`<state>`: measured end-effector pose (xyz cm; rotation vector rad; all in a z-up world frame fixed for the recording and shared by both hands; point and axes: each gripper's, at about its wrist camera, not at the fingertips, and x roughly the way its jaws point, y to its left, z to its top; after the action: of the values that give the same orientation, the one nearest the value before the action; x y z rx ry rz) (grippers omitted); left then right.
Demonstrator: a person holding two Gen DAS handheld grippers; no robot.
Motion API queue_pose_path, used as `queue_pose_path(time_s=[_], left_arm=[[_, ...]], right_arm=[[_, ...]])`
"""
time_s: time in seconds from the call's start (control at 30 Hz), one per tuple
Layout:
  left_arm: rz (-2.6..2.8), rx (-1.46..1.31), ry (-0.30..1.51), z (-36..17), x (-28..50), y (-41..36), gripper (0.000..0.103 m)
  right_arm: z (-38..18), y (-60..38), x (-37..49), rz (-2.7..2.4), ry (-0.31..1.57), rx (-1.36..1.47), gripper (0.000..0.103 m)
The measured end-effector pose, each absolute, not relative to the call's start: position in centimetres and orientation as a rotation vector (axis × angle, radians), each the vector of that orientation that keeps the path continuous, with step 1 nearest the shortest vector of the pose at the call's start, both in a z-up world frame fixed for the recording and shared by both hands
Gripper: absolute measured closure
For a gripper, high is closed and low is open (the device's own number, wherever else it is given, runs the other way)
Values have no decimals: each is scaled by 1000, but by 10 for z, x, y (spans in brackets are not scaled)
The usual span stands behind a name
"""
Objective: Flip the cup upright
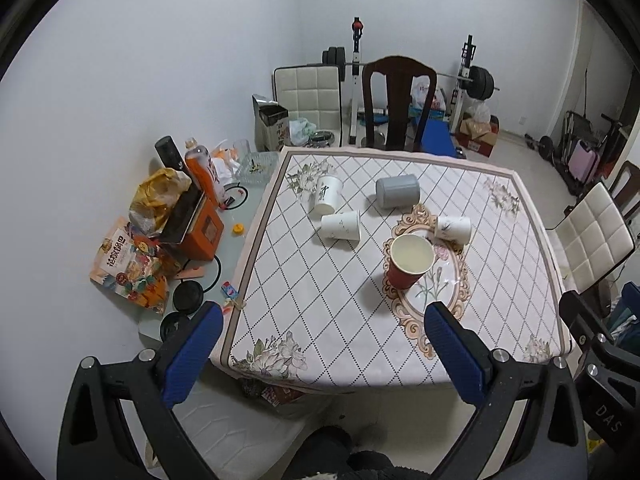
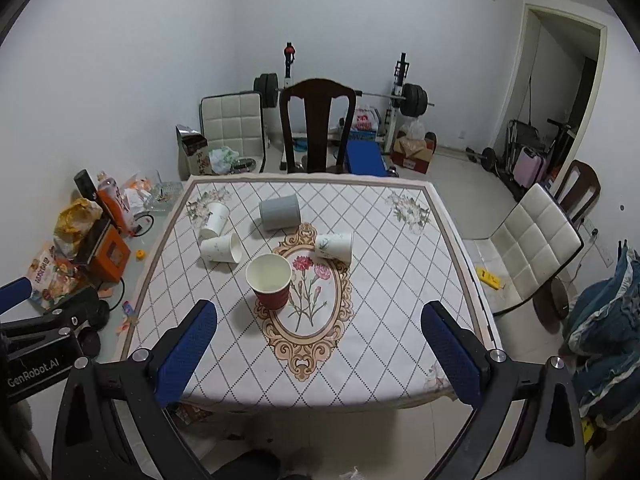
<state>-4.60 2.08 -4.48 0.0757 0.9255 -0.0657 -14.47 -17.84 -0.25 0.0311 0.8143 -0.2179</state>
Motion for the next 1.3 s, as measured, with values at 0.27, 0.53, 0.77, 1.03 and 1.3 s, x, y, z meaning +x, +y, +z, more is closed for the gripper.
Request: queue_pose_path(time_s=[0.27,0.53,0.77,1.03,1.3], left_arm=[[-54,76,890,-32,-60,19,0],[-57,71,895,-33,-63,18,0],[-49,68,906,-35,-65,20,0],[-37,70,914,-37,-65,24,0],[-35,69,910,-36,-65,26,0]], right_arm=[[15,-180,-158,-217,788,26,0],[16,-181,-159,-218,792,26,0],[19,-180,-163,-214,802,27,0],[13,-178,-155,-199,816,32,0],[11,-177,-153,-194,822,36,0]])
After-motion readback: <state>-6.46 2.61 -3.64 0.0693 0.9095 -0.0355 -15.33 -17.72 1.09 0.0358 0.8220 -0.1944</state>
